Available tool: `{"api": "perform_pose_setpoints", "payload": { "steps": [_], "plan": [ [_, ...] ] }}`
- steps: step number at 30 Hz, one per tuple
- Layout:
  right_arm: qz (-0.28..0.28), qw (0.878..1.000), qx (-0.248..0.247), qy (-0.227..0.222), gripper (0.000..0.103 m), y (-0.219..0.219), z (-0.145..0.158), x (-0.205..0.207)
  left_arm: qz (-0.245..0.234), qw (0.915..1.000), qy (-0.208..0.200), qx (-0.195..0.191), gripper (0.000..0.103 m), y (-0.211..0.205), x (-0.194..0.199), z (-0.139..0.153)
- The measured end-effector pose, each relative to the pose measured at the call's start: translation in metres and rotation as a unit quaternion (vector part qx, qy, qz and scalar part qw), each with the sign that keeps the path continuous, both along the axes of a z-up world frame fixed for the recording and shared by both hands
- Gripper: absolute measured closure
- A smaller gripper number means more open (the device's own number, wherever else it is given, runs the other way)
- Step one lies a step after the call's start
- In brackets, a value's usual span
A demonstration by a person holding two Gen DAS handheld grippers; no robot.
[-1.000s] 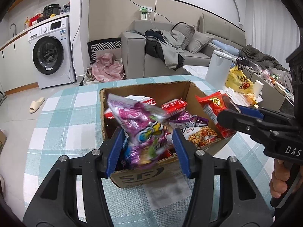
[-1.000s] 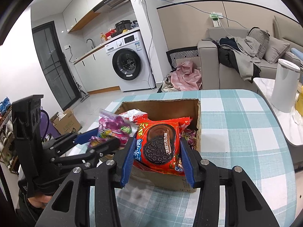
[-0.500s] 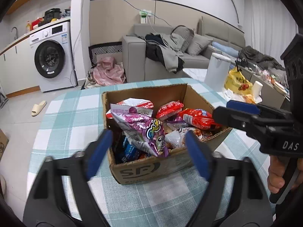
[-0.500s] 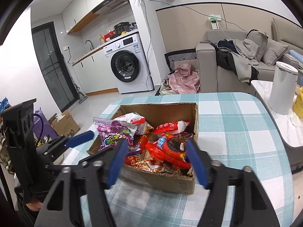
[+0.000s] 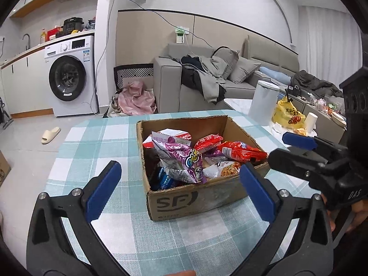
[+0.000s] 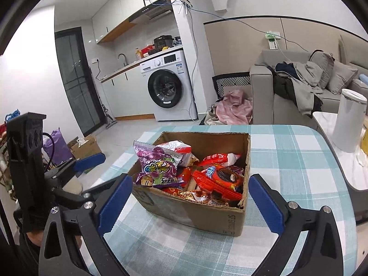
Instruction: Organize snacks
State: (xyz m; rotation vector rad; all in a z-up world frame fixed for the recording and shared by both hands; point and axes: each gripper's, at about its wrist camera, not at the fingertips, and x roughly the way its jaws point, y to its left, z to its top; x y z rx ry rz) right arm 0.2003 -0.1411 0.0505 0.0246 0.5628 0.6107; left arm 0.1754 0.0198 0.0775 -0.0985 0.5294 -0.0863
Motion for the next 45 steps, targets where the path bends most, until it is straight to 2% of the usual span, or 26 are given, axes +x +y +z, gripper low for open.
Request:
{"api": "perform_pose_setpoints", "payload": {
  "steps": [11,33,40,45],
  "plan": [
    [0.01,1.0,0.007,-0.027,0.001,-0.004,-0.01,-0.01,0.008,0.9999,-0.014,0.001,0.0,0.001,-0.015,0.0],
    [-0.004,0.996,0.012,-0.092,0.0,-0.022,-0.045,-0.04,0.04,0.9976,-0.054,0.019,0.0,0.007,-0.048,-0.045],
    [-0.007,0.993,0.007,-0.119,0.0,-0.023,-0.051,-0.049,0.053,0.9964,-0.06,0.025,0.0,0.009,-0.056,-0.058],
    [-0.007,0.992,0.006,-0.124,0.0,-0.024,-0.055,-0.05,0.055,0.9963,-0.059,0.028,0.0,0.011,-0.056,-0.061]
  ]
}}
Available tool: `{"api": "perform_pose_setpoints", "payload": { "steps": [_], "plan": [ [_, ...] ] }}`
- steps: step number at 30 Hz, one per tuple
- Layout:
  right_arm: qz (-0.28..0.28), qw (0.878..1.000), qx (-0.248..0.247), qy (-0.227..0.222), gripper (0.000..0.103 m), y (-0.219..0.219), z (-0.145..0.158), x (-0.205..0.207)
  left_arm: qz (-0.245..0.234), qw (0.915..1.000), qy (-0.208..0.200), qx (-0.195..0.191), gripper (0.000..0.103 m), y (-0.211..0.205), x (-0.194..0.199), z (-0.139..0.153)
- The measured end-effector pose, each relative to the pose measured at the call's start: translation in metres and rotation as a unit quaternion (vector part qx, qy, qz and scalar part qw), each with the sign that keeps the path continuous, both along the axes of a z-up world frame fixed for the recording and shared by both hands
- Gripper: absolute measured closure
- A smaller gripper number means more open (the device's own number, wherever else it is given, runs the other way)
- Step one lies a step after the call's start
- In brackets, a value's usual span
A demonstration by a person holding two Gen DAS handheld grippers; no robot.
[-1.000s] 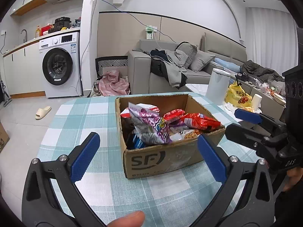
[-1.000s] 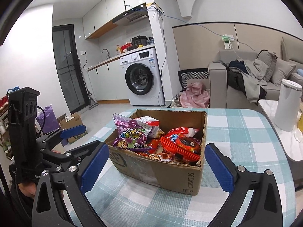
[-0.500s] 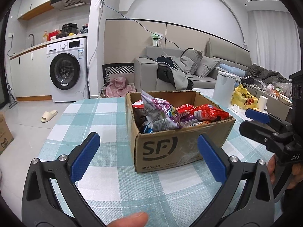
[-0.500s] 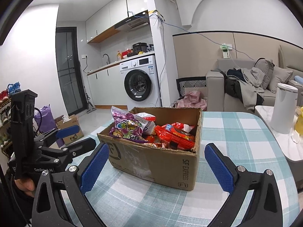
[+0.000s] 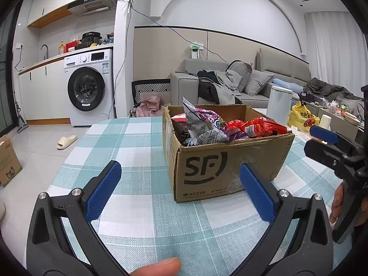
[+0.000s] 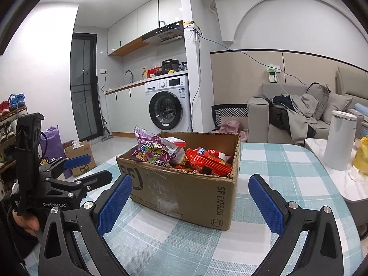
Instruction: Organize snacks
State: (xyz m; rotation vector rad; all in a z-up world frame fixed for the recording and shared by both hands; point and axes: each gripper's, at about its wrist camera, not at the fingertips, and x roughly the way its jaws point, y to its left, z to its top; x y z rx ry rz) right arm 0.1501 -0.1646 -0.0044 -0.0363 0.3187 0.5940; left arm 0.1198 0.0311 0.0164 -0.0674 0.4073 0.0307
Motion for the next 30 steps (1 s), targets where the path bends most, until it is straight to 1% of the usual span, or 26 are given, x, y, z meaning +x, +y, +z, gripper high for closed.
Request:
{"api": "perform_pose_setpoints", "payload": {
  "steps": [9,15,20,30],
  "plan": [
    [-0.003,1.0,0.0,-0.008,0.0,0.001,-0.006,-0.001,-0.001,1.0,-0.001,0.002,0.0,0.0,0.0,-0.001],
    [0.002,1.0,-0.013,-0.016,0.0,0.007,-0.011,-0.006,0.001,1.0,0.002,-0.003,0.0,0.001,0.001,-0.002],
    [0.006,1.0,-0.012,-0.015,0.0,0.007,-0.012,-0.007,0.002,1.0,0.008,-0.005,0.0,0.001,0.002,-0.004],
    [0.007,1.0,-0.008,-0.011,0.0,0.004,-0.012,-0.007,-0.005,1.0,0.007,0.0,0.0,-0.001,0.004,-0.006]
  ]
}}
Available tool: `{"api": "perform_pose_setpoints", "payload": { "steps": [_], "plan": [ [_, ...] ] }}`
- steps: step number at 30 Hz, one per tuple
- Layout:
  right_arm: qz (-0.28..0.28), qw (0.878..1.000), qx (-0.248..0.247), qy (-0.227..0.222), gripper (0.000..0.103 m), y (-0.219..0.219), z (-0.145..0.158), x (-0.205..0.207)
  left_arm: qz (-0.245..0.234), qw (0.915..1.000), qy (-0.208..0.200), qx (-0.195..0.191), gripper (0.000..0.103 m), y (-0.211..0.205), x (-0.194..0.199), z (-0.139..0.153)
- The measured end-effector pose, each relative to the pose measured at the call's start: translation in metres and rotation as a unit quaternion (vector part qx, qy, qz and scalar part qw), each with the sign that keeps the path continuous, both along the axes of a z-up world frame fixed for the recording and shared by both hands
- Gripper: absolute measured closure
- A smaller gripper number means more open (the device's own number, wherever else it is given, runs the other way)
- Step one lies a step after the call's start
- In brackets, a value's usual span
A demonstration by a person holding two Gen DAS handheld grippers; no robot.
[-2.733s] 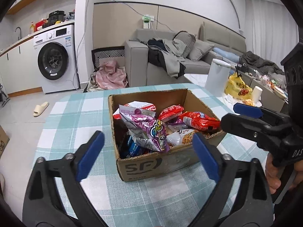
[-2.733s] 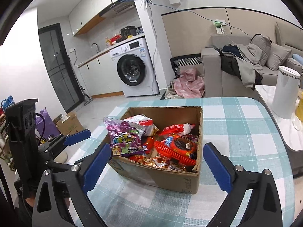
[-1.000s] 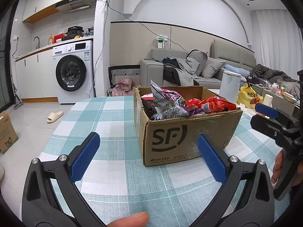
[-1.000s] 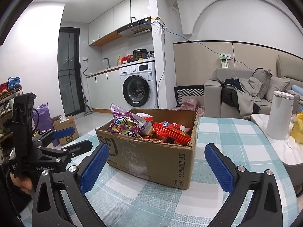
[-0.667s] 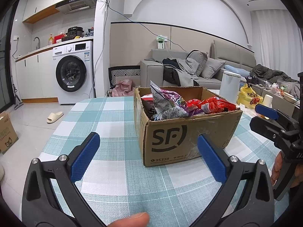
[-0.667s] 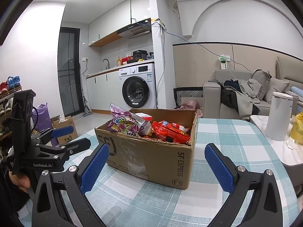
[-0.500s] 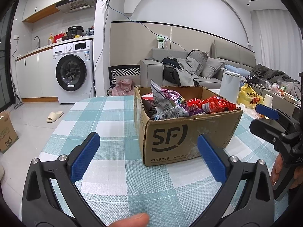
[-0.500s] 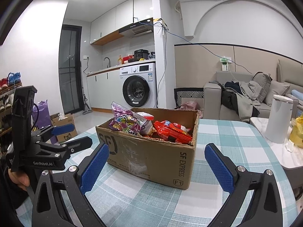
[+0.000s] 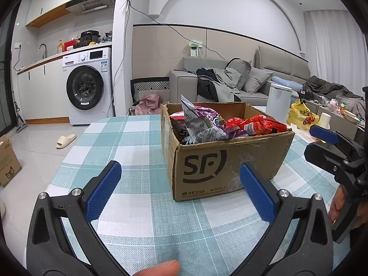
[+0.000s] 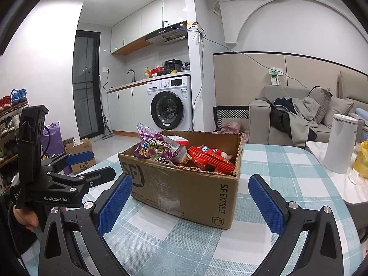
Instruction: Organize snacks
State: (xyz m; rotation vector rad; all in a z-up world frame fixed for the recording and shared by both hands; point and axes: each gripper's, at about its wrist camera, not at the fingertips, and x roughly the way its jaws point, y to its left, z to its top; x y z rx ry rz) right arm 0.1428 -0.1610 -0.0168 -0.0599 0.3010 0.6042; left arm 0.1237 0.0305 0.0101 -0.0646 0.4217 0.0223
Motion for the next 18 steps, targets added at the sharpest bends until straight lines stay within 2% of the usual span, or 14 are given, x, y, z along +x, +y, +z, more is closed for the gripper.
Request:
{"api": "perform_pose_setpoints", "payload": {
  "steps": [18],
  "plan": [
    [0.0,1.0,0.006,0.007,0.0,-0.005,-0.0005,0.0042,-0.003,1.0,-0.002,0.003,0.0,-0.0023,0.0017,-0.002]
  ]
}}
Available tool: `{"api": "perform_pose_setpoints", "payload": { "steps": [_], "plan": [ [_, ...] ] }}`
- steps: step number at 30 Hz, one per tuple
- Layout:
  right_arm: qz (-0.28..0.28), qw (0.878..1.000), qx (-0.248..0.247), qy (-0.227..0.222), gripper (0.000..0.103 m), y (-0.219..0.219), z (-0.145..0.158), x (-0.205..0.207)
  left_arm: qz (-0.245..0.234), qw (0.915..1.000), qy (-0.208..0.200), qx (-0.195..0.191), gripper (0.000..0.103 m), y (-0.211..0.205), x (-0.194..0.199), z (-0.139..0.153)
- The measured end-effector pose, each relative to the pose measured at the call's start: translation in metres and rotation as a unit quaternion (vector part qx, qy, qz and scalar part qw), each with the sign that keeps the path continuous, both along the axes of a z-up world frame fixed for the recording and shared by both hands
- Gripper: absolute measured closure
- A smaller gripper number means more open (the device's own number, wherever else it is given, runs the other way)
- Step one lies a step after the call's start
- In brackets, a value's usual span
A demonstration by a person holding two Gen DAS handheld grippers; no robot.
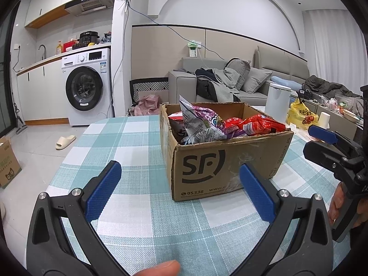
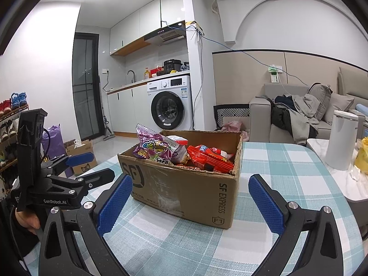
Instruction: Organize snacks
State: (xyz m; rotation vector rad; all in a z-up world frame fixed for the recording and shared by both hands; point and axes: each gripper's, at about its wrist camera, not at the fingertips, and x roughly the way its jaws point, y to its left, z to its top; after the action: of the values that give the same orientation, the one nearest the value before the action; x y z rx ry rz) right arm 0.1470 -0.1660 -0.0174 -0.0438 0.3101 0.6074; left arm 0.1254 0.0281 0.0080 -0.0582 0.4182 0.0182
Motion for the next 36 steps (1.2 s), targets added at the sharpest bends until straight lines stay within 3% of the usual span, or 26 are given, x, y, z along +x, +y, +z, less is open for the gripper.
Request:
{"api": "perform_pose_setpoints", "payload": {
  "steps": [36],
  "plan": [
    [0.001,1.0,0.0,0.001,0.0,-0.0005,0.0002,-0.0001,-0.003,1.0,-0.002,0.003,0.0,-0.0017,0.003,-0.0029]
  ]
}}
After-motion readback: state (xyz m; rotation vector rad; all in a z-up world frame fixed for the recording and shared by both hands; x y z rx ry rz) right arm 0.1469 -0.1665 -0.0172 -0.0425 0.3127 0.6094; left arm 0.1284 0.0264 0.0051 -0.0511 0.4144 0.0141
